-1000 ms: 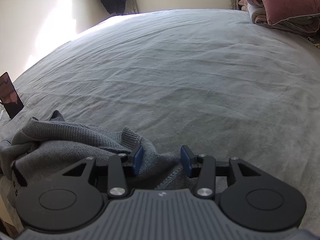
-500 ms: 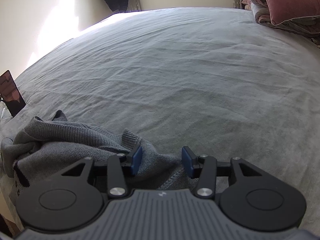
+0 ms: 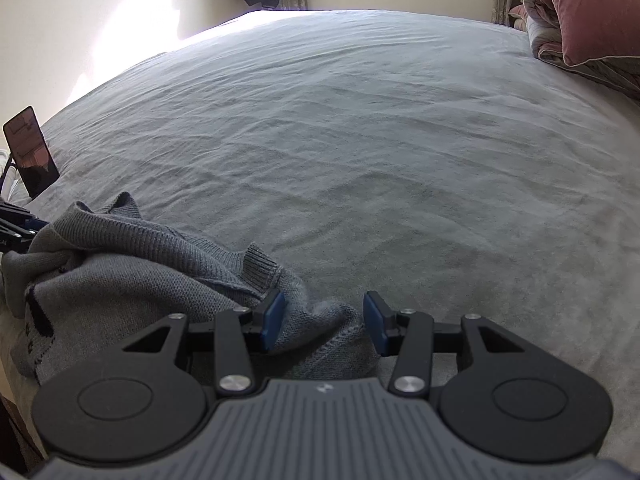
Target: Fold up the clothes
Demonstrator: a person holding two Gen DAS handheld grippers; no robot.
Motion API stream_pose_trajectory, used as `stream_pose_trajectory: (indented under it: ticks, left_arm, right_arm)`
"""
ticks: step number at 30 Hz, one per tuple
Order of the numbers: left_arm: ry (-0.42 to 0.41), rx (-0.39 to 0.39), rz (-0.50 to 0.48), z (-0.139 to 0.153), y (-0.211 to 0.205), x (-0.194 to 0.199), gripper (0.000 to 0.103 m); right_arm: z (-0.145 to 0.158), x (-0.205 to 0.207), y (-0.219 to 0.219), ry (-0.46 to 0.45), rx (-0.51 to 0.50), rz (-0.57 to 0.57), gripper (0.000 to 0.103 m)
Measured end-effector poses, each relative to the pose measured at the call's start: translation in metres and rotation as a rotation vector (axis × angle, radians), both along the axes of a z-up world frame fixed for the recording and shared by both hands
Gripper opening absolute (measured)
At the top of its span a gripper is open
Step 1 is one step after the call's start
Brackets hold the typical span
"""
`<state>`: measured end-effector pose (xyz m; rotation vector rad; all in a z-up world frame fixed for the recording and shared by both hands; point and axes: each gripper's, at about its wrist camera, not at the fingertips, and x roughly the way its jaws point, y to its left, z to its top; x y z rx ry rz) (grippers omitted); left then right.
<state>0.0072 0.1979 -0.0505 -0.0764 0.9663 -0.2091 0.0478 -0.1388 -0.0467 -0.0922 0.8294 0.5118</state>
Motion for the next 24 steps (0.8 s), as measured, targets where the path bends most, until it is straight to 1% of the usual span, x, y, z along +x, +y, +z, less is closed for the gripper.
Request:
stream_pose_trajectory:
  ticks: [2,3,4,5,7,8,10,11,14,16,18,22,24]
  left_arm:
    - [-0.005,-0.004,0.000,-0.001,-0.002,-0.003,0.045]
    - [-0.012,-0.009,-0.001,-0.002,-0.002,-0.005,0.042]
    - [-0.017,-0.011,-0.004,-0.003,-0.003,-0.008,0.036]
    - [-0.020,-0.012,-0.008,-0.004,-0.004,-0.010,0.033]
    - [-0.025,-0.008,-0.011,-0.005,-0.005,-0.014,0.018]
    - [-0.028,-0.005,-0.009,-0.005,-0.006,-0.015,0.015]
    - [-0.034,-0.001,0.007,-0.005,-0.007,-0.016,0.008]
    - [-0.038,0.000,0.018,-0.004,-0.007,-0.016,0.007]
    - [-0.056,0.011,0.051,-0.002,-0.009,-0.018,0.004]
    - [-0.078,0.028,0.074,0.002,-0.010,-0.019,0.003]
    - [-0.122,0.052,0.103,0.008,-0.010,-0.018,0.003]
    - [-0.212,0.074,0.186,0.022,-0.003,-0.013,0.003]
    - [-0.248,0.101,0.230,0.024,-0.002,-0.008,0.003]
  right_arm:
    - [-0.003,0.001,0.003,0.005,-0.012,0.009,0.048]
    - [-0.004,0.000,0.006,0.001,-0.023,0.011,0.049]
    - [-0.006,-0.002,0.010,-0.007,-0.037,0.014,0.050]
    - [-0.008,-0.004,0.015,-0.017,-0.052,0.018,0.050]
    - [-0.012,-0.010,0.022,-0.043,-0.081,0.021,0.050]
    - [-0.013,-0.012,0.025,-0.054,-0.094,0.024,0.049]
    - [-0.013,-0.015,0.028,-0.054,-0.086,0.039,0.035]
    - [-0.013,-0.015,0.029,-0.050,-0.075,0.048,0.024]
    - [-0.012,-0.020,0.034,-0.080,-0.093,0.040,0.018]
    - [-0.011,-0.023,0.035,-0.102,-0.096,0.020,0.016]
    - [-0.008,-0.022,0.033,-0.129,-0.092,-0.009,0.015]
    - [0.002,-0.015,0.026,-0.187,-0.067,-0.105,0.014]
    - [0.008,-0.009,0.024,-0.212,-0.043,-0.158,0.014]
